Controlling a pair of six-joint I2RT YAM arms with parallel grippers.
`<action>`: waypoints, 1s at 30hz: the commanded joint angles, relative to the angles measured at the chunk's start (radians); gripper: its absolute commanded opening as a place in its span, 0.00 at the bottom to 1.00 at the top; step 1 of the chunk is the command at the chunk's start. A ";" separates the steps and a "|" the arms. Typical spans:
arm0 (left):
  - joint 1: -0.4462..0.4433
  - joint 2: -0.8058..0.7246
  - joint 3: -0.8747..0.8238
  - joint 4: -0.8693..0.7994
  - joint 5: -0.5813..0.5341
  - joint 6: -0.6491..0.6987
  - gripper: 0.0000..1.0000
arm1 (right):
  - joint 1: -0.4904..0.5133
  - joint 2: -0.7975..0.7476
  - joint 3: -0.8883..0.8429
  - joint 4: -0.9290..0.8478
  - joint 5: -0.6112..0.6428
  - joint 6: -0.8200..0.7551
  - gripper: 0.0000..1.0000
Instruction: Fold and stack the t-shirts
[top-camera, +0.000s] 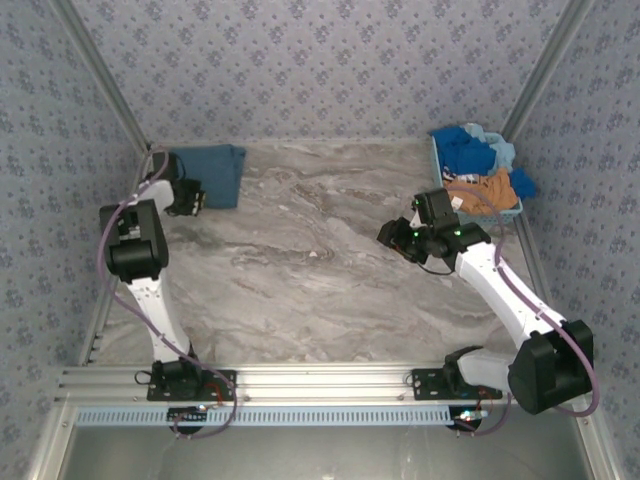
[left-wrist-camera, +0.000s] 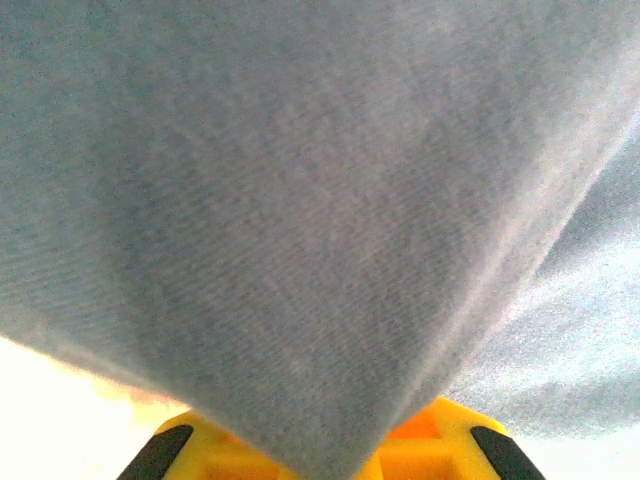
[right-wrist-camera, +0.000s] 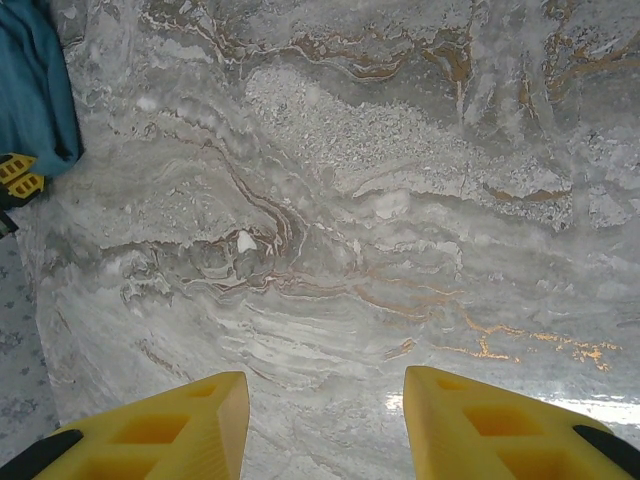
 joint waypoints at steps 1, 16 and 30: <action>0.042 0.054 0.057 -0.171 0.029 0.195 0.13 | -0.006 0.010 -0.008 -0.016 -0.003 -0.010 0.47; -0.061 -0.117 0.135 -0.181 0.042 0.278 0.98 | -0.019 -0.163 -0.013 -0.099 0.242 -0.113 1.00; -0.292 -0.805 -0.420 -0.162 -0.670 0.448 0.98 | -0.082 -0.478 -0.366 0.277 0.870 -0.422 1.00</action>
